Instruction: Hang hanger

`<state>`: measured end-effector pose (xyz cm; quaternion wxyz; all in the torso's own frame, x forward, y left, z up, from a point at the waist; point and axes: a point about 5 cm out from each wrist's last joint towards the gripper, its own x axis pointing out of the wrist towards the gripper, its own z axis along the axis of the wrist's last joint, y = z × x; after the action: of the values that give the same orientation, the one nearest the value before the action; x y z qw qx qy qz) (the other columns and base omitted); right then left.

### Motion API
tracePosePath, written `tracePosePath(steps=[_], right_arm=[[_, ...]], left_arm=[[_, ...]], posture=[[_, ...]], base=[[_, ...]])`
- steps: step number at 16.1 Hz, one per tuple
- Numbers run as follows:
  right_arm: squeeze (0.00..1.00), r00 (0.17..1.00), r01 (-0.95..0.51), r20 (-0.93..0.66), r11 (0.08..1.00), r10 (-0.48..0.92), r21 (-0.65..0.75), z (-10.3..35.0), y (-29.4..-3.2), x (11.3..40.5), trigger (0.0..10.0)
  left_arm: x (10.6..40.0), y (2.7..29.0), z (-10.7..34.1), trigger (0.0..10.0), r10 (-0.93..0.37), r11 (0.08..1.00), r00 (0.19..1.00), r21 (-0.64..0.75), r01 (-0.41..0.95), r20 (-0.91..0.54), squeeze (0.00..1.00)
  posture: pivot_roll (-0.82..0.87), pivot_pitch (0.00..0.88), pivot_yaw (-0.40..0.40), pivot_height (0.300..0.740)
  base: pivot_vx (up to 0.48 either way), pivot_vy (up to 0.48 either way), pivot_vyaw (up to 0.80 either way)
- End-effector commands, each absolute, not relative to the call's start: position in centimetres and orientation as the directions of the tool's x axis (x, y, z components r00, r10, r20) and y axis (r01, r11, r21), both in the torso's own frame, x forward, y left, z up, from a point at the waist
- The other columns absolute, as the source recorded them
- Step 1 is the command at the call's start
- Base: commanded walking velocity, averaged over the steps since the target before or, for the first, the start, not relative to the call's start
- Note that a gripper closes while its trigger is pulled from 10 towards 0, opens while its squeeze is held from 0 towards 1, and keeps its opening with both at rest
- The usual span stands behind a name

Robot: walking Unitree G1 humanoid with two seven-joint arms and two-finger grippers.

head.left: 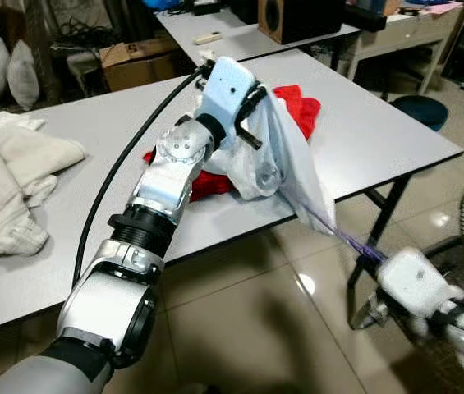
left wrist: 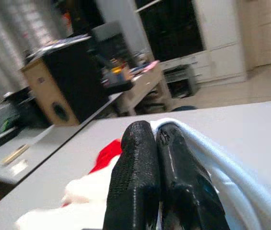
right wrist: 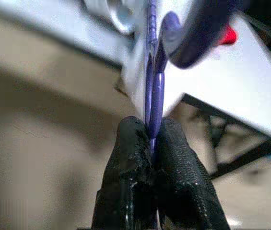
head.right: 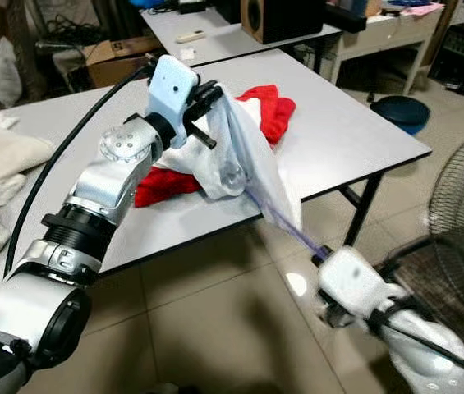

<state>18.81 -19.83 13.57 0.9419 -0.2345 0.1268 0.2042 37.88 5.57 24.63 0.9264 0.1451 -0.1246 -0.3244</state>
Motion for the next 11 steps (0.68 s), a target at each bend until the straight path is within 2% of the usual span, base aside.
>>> tracePosePath(steps=[1,2,5,7,8,10,11], right_arm=[[0.0,0.915,-0.378,-0.251,0.889,0.315,-0.26,14.4,-19.2,19.7,10.0],[0.0,0.922,-0.36,-0.235,0.905,0.308,-0.226,14.5,-19.0,19.9,10.0],[0.0,0.917,-0.368,-0.158,0.93,0.366,0.02,14.8,-16.9,21.0,10.0],[0.0,0.931,-0.318,-0.16,0.945,0.327,0.081,14.6,-17.0,21.6,10.0],[0.0,0.949,-0.25,-0.154,0.955,0.274,0.157,14.7,-17.3,21.8,10.0],[0.0,0.958,-0.173,-0.144,0.898,0.249,0.404,14.5,-16.6,21.3,10.0],[0.0,0.955,-0.159,-0.15,0.87,0.255,0.466,14.2,-16.2,21.0,10.0]], left_arm=[[37.2,4.6,25.1,0.0,-0.694,0.698,0.703,0.377,0.608,0.152,0.0],[37.1,4.4,24.9,0.0,-0.7,0.692,0.699,0.379,0.614,0.146,0.0],[36.6,3.3,22.4,0.0,-0.724,0.662,0.686,0.355,0.66,0.075,0.0],[36.5,3.5,21.1,0.0,-0.731,0.634,0.682,0.387,0.669,0.018,0.0],[36.4,4.0,20.9,0.0,-0.725,0.636,0.689,0.395,0.663,0.013,0.0],[36.8,5.1,21.1,0.0,-0.678,0.684,0.734,0.395,0.613,0.035,0.0],[36.9,5.6,21.2,0.0,-0.658,0.702,0.752,0.399,0.59,0.046,0.0]], posture=[[-0.18,0.0,0.128,0.74],[-0.18,0.0,0.128,0.74],[-0.18,0.0,0.132,0.74],[-0.18,0.0,0.13,0.74],[-0.17,0.0,0.124,0.74],[-0.17,0.0,0.115,0.74],[-0.17,0.0,0.117,0.74]], base=[[0.0,0.0,0.0],[0.0,0.0,0.0],[0.0,0.0,0.0],[0.0,0.0,0.0],[0.0,0.0,0.0],[0.0,0.0,0.0],[0.0,0.0,0.0]])
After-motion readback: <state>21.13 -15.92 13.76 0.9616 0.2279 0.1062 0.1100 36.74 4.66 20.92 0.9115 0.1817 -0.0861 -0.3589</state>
